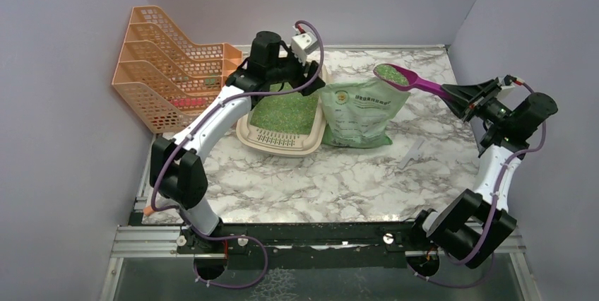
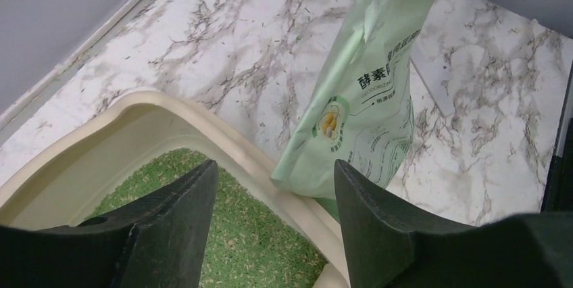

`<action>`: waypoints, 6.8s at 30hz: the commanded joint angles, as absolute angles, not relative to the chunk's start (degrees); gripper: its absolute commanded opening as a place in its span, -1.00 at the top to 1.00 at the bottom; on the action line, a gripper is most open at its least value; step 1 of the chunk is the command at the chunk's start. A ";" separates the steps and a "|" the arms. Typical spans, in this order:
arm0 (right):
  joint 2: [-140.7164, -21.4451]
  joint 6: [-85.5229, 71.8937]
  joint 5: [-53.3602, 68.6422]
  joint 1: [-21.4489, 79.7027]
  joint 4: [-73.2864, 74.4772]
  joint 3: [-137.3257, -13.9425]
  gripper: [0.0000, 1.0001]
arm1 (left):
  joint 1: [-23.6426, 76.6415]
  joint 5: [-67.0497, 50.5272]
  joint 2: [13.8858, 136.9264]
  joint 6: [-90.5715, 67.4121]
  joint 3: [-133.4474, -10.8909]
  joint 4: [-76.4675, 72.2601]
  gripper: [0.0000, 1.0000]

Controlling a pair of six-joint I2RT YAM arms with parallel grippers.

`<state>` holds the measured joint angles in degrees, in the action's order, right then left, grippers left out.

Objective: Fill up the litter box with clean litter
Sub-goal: 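Scoop the cat litter from the cat litter bag, then pour the cat litter into the litter box, then move the cat litter bag to the center of the board.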

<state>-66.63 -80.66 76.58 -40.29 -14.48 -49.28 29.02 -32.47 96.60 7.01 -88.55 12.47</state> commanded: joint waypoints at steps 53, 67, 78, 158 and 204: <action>-98.42 -55.59 36.61 17.75 9.20 -87.06 0.99 | 20.13 21.86 73.25 -2.89 -82.09 28.38 -0.97; -107.17 -54.54 29.89 18.00 14.44 -99.29 0.99 | 20.13 20.31 73.90 -2.46 -82.46 28.24 -0.98; -111.96 -53.06 30.84 21.17 16.56 -104.94 0.99 | 20.13 19.95 74.30 -2.61 -82.62 28.21 -0.98; -62.49 -21.53 -37.80 36.63 36.81 -90.14 0.99 | 22.90 -31.93 85.47 -2.40 -86.36 17.25 -0.97; -65.80 -15.78 -13.46 0.45 46.10 -94.20 0.98 | 46.77 -44.07 105.04 13.31 -98.60 36.80 1.00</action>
<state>-67.68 -16.84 -11.92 0.99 46.48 -93.10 41.76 -42.61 115.31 17.39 -107.33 30.26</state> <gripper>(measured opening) 0.317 0.030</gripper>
